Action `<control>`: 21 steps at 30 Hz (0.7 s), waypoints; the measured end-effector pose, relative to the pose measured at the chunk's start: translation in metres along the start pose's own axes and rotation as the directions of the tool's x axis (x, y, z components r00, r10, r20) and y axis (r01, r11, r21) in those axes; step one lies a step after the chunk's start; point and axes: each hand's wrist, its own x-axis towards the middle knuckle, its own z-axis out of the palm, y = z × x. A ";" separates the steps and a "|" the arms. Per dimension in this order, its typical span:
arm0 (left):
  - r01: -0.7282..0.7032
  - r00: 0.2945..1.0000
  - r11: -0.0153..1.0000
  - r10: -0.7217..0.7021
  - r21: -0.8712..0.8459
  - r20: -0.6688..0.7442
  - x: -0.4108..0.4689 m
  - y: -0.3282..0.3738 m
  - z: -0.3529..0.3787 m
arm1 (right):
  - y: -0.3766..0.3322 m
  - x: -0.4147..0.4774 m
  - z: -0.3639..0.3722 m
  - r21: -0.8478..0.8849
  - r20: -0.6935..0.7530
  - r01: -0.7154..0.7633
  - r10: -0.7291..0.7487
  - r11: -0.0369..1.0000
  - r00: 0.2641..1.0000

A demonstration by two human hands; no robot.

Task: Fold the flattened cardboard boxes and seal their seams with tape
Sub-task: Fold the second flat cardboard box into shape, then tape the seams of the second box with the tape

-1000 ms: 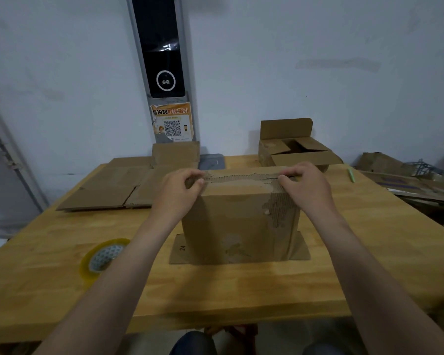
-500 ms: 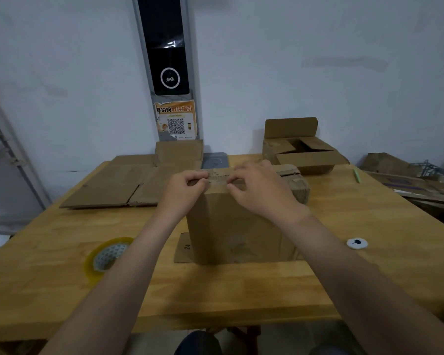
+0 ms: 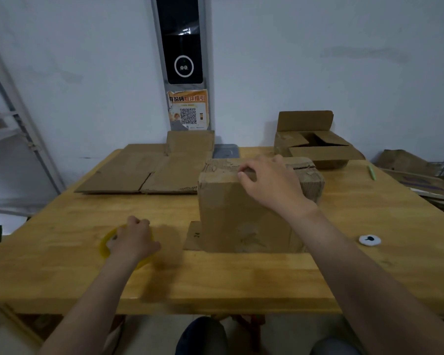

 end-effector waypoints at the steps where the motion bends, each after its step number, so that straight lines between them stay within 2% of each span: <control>1: 0.024 1.000 1.000 -0.024 0.004 0.003 -0.002 -0.001 0.002 | 0.000 -0.001 0.000 0.000 -0.002 0.000 0.000 1.000 1.000; 4: 0.045 0.999 0.998 -0.046 0.044 0.007 -0.006 0.004 0.004 | -0.001 -0.002 -0.001 -0.002 0.000 -0.003 0.003 1.000 1.000; 6: -0.004 1.000 0.988 0.005 0.151 -0.009 -0.004 0.006 0.006 | 0.000 -0.002 -0.002 0.003 0.019 -0.005 0.005 1.000 1.000; 8: -0.037 0.997 0.984 0.049 0.172 -0.067 -0.005 0.008 0.002 | 0.001 -0.002 -0.005 0.016 0.062 -0.002 0.001 1.000 0.998; 11: -0.073 0.969 0.996 0.061 -0.044 -0.239 -0.014 0.014 -0.026 | 0.002 0.000 -0.012 0.052 0.135 0.007 -0.014 0.999 0.991; 13: -0.139 0.910 0.975 0.057 -0.172 -0.410 -0.021 0.023 -0.051 | 0.004 0.001 -0.015 0.083 0.154 0.008 -0.020 0.997 0.988; 16: -0.394 0.767 0.864 0.122 -0.313 -0.630 -0.040 0.046 -0.092 | 0.006 0.003 -0.014 0.126 0.158 -0.009 -0.011 0.992 0.987; 21: -0.669 0.649 0.573 0.142 -0.473 -0.747 -0.085 0.105 -0.163 | 0.009 0.006 -0.013 0.155 0.161 -0.003 -0.022 0.988 0.987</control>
